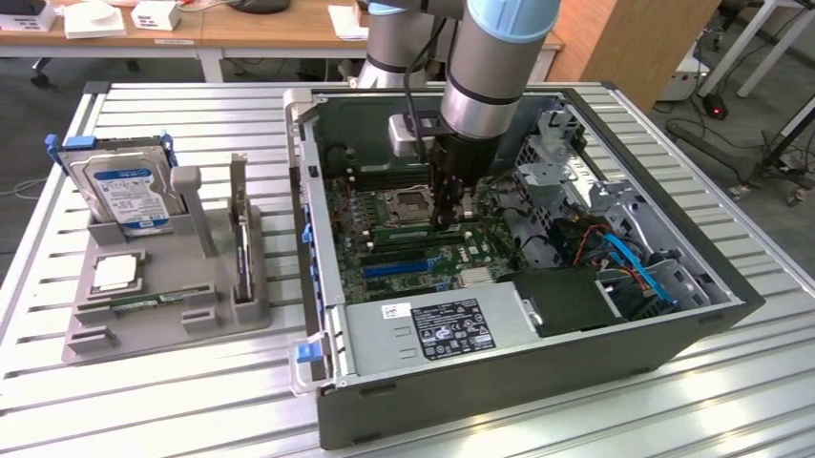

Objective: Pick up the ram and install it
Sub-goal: 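Insert the ram into the slot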

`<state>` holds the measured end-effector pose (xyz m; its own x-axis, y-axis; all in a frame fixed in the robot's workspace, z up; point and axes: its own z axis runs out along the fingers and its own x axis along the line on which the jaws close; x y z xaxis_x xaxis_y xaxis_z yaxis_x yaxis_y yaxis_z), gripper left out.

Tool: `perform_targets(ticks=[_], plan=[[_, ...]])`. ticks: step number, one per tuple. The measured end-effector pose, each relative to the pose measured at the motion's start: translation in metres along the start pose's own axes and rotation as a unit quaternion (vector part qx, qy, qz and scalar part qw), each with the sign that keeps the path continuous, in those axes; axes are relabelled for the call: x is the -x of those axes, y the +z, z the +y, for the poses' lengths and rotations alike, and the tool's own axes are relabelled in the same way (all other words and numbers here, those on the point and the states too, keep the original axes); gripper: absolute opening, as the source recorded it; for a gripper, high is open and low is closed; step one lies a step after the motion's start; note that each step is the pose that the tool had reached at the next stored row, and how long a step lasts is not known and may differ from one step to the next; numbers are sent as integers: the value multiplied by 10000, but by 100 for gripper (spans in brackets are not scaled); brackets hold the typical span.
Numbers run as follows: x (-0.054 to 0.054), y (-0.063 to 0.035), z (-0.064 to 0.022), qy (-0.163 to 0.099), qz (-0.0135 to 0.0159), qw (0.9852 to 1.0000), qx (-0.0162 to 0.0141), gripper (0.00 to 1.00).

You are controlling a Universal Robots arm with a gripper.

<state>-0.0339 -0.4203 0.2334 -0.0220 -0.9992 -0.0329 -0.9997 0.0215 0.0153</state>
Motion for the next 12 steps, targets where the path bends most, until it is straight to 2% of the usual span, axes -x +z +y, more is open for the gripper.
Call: perform_targets(ticks=[12], plan=[[-1, 4, 8, -1, 0, 10000, 0, 11]])
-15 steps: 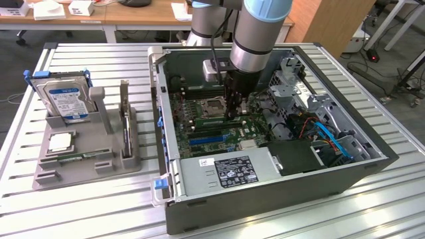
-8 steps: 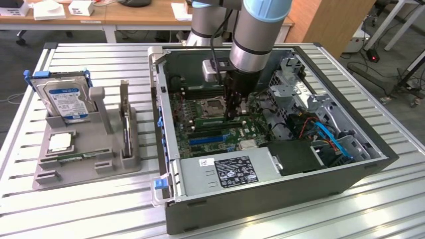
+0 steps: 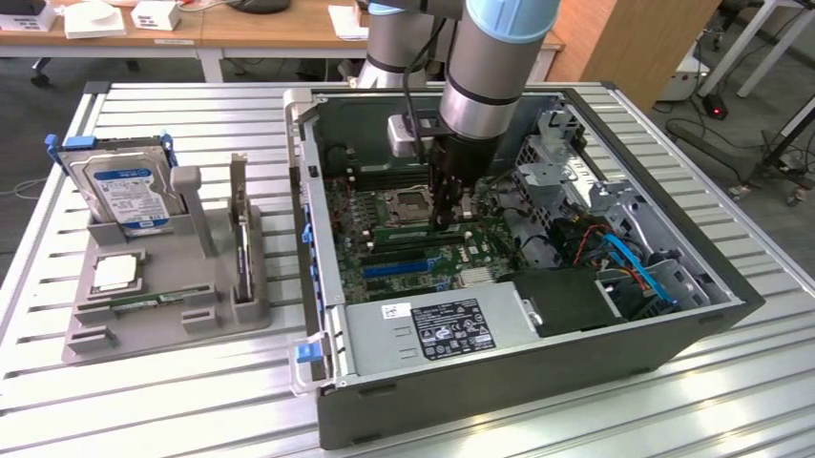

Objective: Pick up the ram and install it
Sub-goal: 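Insert the ram into the slot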

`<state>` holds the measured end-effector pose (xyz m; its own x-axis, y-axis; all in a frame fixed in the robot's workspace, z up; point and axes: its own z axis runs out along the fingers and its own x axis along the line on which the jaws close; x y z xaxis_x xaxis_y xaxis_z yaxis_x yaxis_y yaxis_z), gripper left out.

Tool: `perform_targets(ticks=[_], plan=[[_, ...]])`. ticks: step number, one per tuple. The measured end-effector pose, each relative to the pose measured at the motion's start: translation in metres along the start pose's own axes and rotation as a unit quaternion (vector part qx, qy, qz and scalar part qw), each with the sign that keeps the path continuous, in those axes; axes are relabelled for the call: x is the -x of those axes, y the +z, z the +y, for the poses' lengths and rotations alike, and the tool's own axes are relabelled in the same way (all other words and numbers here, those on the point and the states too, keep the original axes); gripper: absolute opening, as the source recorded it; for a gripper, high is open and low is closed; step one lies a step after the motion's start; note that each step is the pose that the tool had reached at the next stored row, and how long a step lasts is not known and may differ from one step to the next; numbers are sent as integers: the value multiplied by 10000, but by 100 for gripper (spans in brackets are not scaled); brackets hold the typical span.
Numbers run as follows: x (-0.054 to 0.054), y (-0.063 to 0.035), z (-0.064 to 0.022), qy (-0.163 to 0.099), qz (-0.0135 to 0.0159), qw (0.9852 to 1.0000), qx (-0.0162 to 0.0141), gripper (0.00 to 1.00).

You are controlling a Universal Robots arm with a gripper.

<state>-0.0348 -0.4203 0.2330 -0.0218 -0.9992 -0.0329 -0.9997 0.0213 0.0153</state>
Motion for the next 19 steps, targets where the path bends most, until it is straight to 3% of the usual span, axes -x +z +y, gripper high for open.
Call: perform_targets(ticks=[19], plan=[[0, 5, -5, -21, 0, 10000, 0, 11]])
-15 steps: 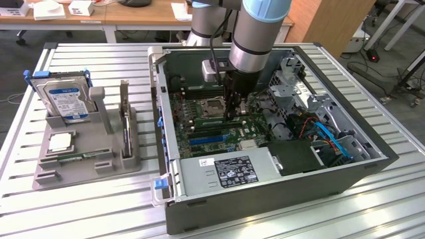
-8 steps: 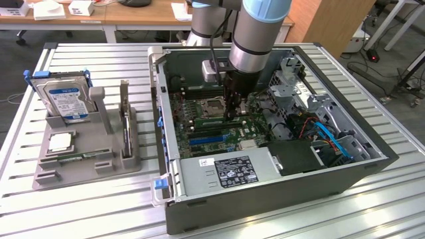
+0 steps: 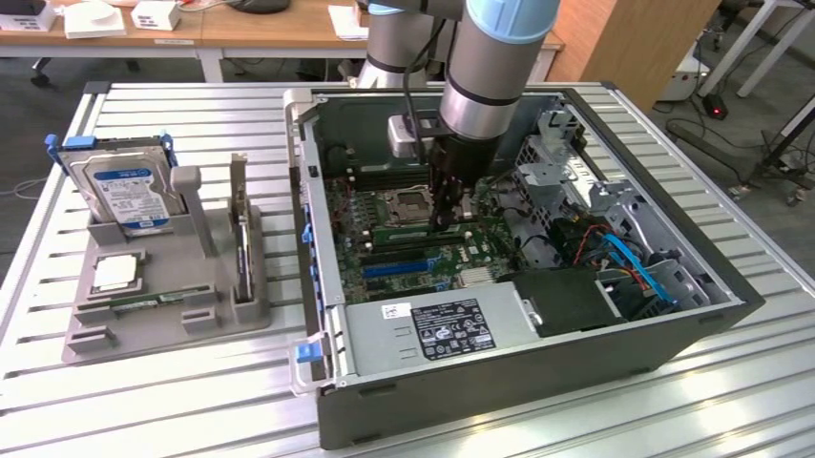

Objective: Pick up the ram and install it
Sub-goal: 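Insert the ram into the slot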

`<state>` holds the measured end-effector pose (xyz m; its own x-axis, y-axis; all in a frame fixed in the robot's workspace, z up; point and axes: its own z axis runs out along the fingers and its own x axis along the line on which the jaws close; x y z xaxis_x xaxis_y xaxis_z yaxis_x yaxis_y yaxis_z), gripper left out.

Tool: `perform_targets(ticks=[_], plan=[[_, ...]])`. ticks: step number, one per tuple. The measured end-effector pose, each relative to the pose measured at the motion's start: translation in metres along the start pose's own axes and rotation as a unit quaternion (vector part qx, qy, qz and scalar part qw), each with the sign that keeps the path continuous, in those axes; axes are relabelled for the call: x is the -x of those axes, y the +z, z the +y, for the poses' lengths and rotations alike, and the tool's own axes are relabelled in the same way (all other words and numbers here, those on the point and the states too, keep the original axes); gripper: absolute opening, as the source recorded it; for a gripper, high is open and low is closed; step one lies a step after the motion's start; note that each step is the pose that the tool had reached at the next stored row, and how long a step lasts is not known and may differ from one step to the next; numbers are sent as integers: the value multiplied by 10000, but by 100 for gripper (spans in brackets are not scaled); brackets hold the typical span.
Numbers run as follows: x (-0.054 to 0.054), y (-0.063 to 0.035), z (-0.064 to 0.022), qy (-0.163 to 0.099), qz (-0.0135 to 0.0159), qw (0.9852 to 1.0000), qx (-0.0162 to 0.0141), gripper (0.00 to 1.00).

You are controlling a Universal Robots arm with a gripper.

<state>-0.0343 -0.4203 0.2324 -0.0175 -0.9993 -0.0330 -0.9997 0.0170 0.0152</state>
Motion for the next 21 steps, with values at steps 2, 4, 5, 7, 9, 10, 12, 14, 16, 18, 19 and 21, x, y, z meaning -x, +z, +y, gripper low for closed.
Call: perform_targets(ticks=[2, 4, 5, 7, 9, 10, 12, 14, 16, 18, 19, 21], plan=[[0, 0, 0, -18, 1, 10000, 1, 11], [0, 0, 0, -19, 1, 10000, 1, 11], [0, 0, 0, -19, 1, 10000, 1, 11], [0, 0, -7, -22, 1, 10000, 1, 11], [0, 0, -11, -25, 1, 10000, 1, 11], [0, 0, -11, -25, 1, 10000, 2, 11], [0, 0, -10, -25, 1, 10000, 2, 11], [5, 0, -11, -25, 0, 10000, 1, 11], [5, 0, -11, -26, 1, 10000, 2, 11], [5, 0, -11, -25, 1, 10000, 1, 11], [5, 0, -10, -25, 1, 10000, 2, 11], [4, 1, -10, -25, 1, 10000, 1, 11]])
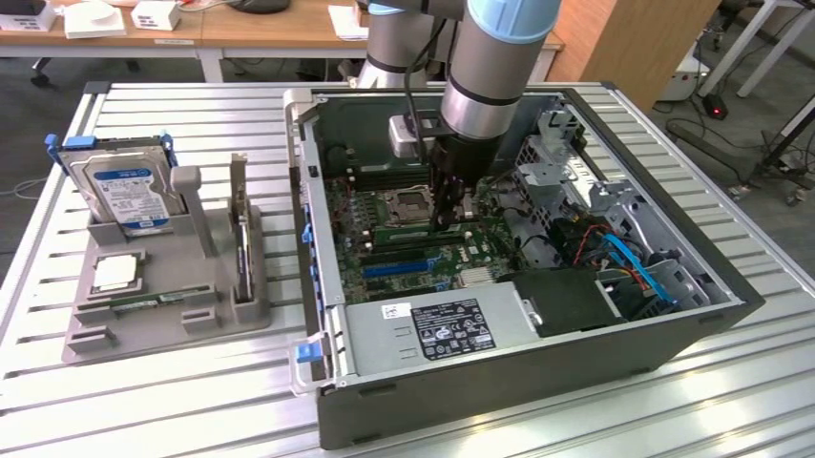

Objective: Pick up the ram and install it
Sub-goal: 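Insert the ram into the slot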

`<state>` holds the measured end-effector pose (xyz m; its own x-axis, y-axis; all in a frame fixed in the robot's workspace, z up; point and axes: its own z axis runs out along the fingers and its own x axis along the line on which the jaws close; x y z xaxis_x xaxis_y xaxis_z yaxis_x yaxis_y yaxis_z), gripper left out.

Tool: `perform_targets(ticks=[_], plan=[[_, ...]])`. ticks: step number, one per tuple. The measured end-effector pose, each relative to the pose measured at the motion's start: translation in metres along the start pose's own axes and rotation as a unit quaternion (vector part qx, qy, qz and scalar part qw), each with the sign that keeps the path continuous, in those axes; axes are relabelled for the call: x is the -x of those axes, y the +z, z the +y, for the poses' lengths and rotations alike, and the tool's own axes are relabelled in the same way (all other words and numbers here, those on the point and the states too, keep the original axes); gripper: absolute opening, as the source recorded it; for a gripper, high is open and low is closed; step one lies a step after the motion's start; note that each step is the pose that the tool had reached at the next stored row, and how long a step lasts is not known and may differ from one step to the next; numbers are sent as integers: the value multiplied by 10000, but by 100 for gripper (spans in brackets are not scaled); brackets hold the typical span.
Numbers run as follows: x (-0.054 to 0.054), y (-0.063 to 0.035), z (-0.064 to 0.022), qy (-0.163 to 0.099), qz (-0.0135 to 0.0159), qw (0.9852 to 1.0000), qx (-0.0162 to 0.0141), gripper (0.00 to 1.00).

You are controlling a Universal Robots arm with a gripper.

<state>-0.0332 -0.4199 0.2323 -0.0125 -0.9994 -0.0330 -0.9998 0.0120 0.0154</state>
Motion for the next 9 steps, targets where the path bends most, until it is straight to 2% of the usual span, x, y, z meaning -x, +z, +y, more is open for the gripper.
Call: perform_targets(ticks=[9], plan=[[-2, 0, 0, 0, 0, 10000, 0, 11]])
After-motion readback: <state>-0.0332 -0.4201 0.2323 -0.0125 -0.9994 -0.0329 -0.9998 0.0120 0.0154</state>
